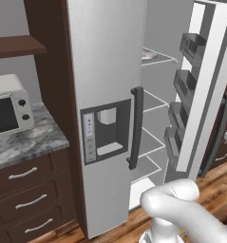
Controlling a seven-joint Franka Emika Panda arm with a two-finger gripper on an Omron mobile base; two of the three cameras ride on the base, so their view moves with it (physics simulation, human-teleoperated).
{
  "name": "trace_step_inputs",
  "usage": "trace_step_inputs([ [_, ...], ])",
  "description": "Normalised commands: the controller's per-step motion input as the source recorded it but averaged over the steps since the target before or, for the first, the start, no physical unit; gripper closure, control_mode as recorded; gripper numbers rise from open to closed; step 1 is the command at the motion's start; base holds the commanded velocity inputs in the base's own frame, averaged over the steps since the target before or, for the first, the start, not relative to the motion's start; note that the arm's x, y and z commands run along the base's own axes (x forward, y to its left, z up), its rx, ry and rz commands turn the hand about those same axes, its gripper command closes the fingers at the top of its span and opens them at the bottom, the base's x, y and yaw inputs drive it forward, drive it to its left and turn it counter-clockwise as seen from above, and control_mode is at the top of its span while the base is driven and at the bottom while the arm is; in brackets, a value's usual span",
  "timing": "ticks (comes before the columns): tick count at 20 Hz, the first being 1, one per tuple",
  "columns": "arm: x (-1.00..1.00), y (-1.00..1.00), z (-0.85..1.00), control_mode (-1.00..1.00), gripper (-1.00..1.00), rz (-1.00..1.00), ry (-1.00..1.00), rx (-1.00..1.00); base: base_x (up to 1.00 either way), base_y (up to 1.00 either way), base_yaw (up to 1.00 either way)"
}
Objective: Retrieve the steak from the fridge and place it on the saucepan with marinade on the stove.
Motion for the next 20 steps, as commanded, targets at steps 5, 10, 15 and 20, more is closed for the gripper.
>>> trace_step_inputs([
  [5,-0.67,0.75,0.49,-1.0,-1.0,-0.3,-0.08,-0.11,0.0,0.0,0.0],
  [10,-0.09,1.0,0.51,-1.0,-1.0,-0.03,0.11,-0.15,0.0,0.0,0.0],
  [15,-0.56,0.98,0.2,-1.0,-1.0,-0.14,0.11,-0.1,0.0,0.0,0.0],
  [20,-0.13,0.88,0.0,-1.0,-1.0,-0.37,0.0,-0.1,0.0,0.0,0.0],
])
